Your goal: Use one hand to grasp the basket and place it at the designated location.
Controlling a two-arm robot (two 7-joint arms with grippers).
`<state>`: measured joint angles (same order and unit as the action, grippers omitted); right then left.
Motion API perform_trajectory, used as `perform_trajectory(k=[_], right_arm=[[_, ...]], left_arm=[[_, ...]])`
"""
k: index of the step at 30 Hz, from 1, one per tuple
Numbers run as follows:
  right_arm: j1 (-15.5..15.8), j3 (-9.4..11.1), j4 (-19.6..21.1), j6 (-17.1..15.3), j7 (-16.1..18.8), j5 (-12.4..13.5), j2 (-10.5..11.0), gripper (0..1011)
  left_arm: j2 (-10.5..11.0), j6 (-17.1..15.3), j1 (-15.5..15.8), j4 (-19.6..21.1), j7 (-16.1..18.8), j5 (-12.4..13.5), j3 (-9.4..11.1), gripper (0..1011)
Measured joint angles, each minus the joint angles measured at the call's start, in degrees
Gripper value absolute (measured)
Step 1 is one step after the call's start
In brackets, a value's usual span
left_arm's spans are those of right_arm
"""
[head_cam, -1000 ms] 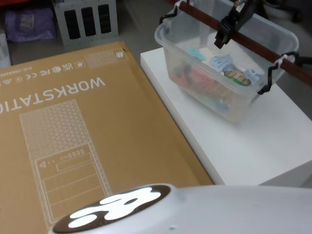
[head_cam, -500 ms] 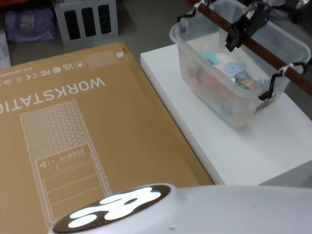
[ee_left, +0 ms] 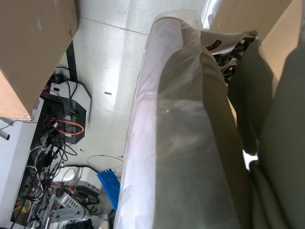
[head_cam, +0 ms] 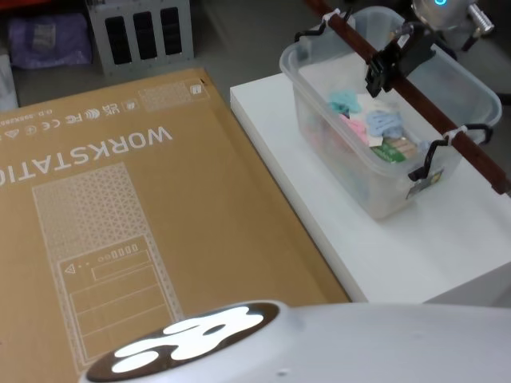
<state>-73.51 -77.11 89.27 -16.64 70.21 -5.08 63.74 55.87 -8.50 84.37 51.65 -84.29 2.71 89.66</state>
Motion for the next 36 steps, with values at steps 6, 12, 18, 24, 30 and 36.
perform_trajectory(k=[6, 12, 18, 24, 30, 36], right_arm=[[1.1, 0.6, -0.2, 0.4, -0.5, 0.5, 0.5, 226], [2.0, 1.3, -0.1, 0.5, -0.6, 0.7, 1.7, 226], [3.1, 2.0, 0.2, 0.4, -1.0, 0.8, 3.6, 226], [4.8, 2.6, -0.9, 1.7, -1.9, 2.1, 4.3, 226], [6.5, 3.0, -2.6, 3.5, -2.6, 3.1, 4.2, 226], [8.3, 3.3, -6.4, 7.1, -2.8, 4.6, 2.7, 222]], left_arm=[[0.0, 0.0, 0.0, 0.0, 0.0, 0.0, 0.0, 0], [0.0, 0.0, 0.0, 0.0, 0.0, 0.0, 0.0, 0], [0.0, 0.0, 0.0, 0.0, 0.0, 0.0, 0.0, 0], [0.0, 0.0, 0.0, 0.0, 0.0, 0.0, 0.0, 0], [0.0, 0.0, 0.0, 0.0, 0.0, 0.0, 0.0, 0], [0.0, 0.0, 0.0, 0.0, 0.0, 0.0, 0.0, 0]])
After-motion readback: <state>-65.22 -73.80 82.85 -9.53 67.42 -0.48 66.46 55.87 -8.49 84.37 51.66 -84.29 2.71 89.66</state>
